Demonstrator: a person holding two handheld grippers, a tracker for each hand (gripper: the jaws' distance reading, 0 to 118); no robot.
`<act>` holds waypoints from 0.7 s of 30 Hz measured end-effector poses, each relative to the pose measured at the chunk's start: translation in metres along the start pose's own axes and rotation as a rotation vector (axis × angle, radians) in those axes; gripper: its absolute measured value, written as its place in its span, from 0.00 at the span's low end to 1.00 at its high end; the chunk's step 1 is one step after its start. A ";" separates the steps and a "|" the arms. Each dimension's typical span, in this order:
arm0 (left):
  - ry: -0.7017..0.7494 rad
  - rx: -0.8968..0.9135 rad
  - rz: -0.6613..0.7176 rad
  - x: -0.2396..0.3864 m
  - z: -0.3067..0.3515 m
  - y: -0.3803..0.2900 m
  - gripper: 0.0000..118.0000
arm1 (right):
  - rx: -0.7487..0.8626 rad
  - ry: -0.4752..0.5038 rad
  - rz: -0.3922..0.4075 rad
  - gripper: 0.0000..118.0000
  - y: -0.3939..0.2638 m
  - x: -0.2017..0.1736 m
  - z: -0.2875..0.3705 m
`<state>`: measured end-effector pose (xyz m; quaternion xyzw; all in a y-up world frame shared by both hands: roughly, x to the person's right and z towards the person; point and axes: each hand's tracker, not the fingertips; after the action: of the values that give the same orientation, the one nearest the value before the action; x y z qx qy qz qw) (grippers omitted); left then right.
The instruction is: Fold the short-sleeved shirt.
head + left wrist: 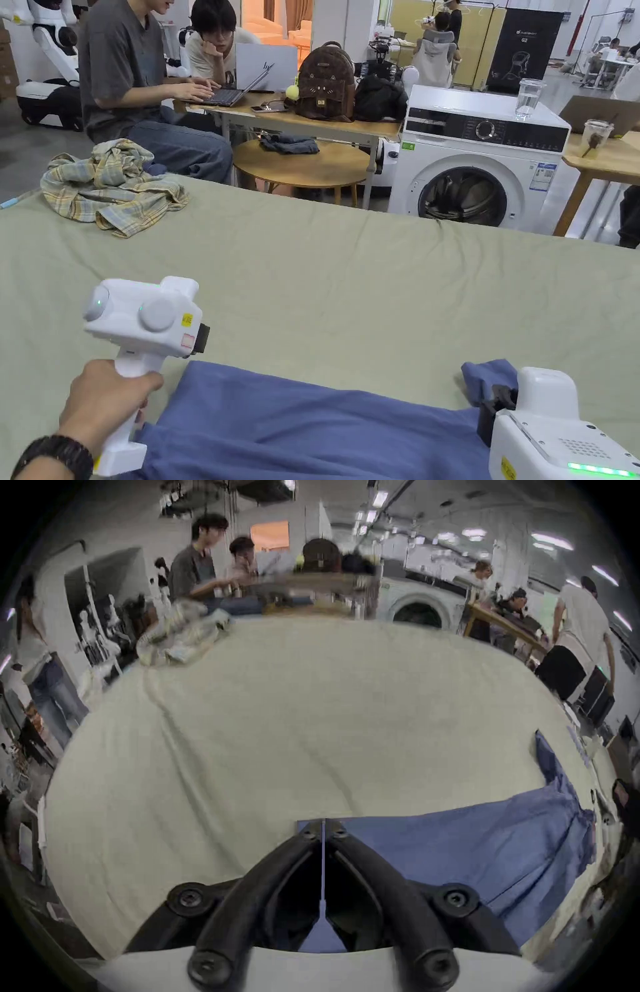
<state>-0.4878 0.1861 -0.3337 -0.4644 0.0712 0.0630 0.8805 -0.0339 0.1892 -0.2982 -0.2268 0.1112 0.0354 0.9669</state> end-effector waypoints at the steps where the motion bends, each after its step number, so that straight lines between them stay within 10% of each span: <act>1: -0.022 -0.050 0.018 -0.007 -0.011 0.008 0.00 | -0.004 0.000 0.002 0.00 0.000 0.001 -0.001; 5: -0.080 -0.217 0.059 -0.023 -0.046 0.024 0.43 | -0.038 -0.012 0.018 0.00 -0.005 0.007 -0.009; 9: -0.052 -0.224 0.074 -0.021 -0.065 0.026 0.48 | -0.071 -0.032 0.021 0.00 -0.012 0.014 -0.016; 13: -0.006 -0.254 -0.018 -0.008 -0.080 0.017 0.48 | -0.107 -0.040 0.016 0.00 -0.018 0.021 -0.024; 17: 0.039 -0.176 -0.004 0.002 -0.075 0.014 0.04 | -0.131 -0.044 0.003 0.00 -0.022 0.027 -0.025; 21: 0.026 -0.142 -0.045 0.007 -0.068 0.005 0.00 | -0.149 -0.046 -0.011 0.00 -0.019 0.036 -0.028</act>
<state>-0.4859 0.1331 -0.3767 -0.5278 0.0675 0.0419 0.8456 -0.0025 0.1604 -0.3226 -0.2980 0.0848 0.0435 0.9498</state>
